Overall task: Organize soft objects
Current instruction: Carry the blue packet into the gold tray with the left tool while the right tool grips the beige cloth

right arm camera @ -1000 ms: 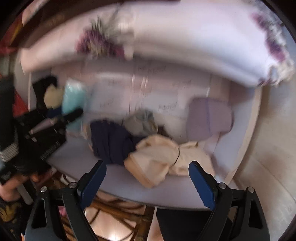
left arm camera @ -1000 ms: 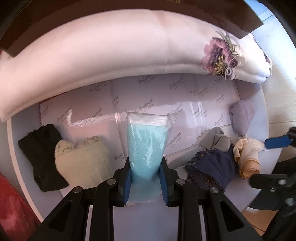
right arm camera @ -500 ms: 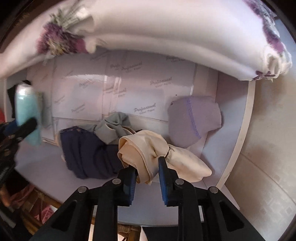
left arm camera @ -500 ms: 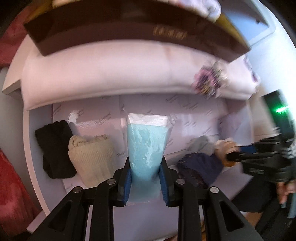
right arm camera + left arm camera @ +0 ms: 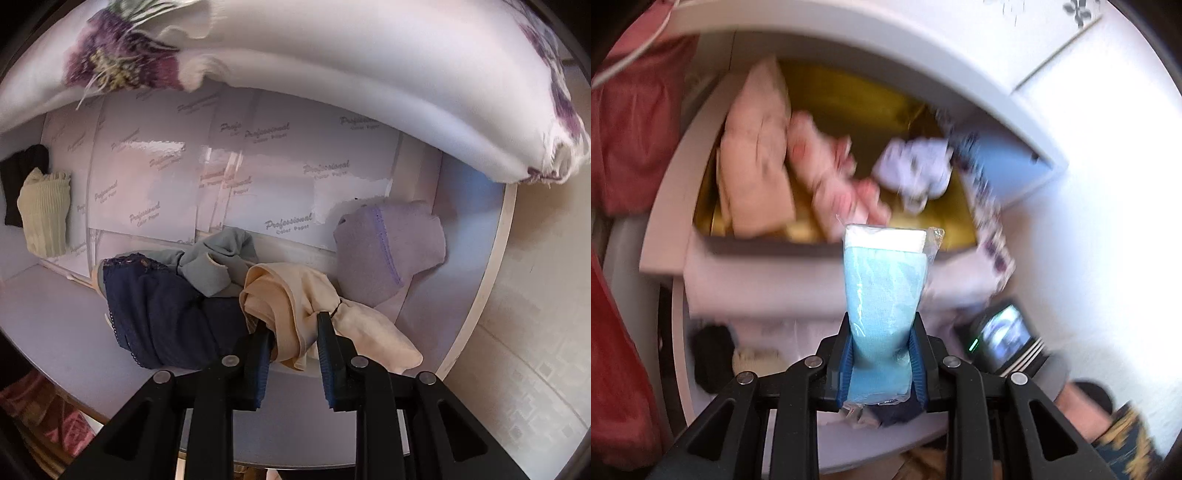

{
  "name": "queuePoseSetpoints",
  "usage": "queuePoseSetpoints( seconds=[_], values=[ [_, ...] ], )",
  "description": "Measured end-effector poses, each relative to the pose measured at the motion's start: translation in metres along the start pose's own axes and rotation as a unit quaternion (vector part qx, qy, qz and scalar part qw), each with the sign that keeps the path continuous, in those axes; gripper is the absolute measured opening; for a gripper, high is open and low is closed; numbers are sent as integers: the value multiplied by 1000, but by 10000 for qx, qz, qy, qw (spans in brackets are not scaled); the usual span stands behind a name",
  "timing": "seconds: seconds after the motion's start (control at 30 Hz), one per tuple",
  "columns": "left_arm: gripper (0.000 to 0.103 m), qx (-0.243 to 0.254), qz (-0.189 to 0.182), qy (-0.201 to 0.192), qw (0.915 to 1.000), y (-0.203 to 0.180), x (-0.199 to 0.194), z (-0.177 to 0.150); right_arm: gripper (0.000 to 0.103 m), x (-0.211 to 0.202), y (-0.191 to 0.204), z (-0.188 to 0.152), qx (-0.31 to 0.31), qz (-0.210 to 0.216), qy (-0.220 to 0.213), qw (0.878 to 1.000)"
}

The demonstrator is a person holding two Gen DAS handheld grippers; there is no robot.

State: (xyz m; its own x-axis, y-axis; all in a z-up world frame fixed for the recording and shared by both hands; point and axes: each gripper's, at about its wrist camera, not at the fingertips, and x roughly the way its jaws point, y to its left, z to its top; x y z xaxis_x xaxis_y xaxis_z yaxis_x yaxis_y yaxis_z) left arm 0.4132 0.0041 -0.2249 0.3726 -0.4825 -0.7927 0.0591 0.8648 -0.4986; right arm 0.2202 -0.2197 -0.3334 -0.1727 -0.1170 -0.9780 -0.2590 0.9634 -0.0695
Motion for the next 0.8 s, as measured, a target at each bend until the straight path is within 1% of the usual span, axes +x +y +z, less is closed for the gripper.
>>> queuePoseSetpoints(
  seconds=[0.1,0.17,0.33,0.4,0.57,0.8],
  values=[
    [26,-193,12,-156,9997,1,-4,23,24,-5,5,-9,-43,-38,-15,10000],
    [26,-422,40,-223,9989,7,-4,37,24,-8,6,-12,-54,-46,-29,10000],
    [26,-794,214,-351,9960,21,1,59,25,-14,10,-12,-119,-83,-70,9999],
    [26,-837,311,-434,9951,23,2,68,26,-19,11,-11,-140,-85,-85,9998],
    [26,-843,509,-503,9939,27,11,86,27,-22,13,-11,-171,-83,-109,9998],
    [26,-712,889,-302,9930,35,39,101,27,-22,12,-11,-173,-59,-115,9998]
  ],
)
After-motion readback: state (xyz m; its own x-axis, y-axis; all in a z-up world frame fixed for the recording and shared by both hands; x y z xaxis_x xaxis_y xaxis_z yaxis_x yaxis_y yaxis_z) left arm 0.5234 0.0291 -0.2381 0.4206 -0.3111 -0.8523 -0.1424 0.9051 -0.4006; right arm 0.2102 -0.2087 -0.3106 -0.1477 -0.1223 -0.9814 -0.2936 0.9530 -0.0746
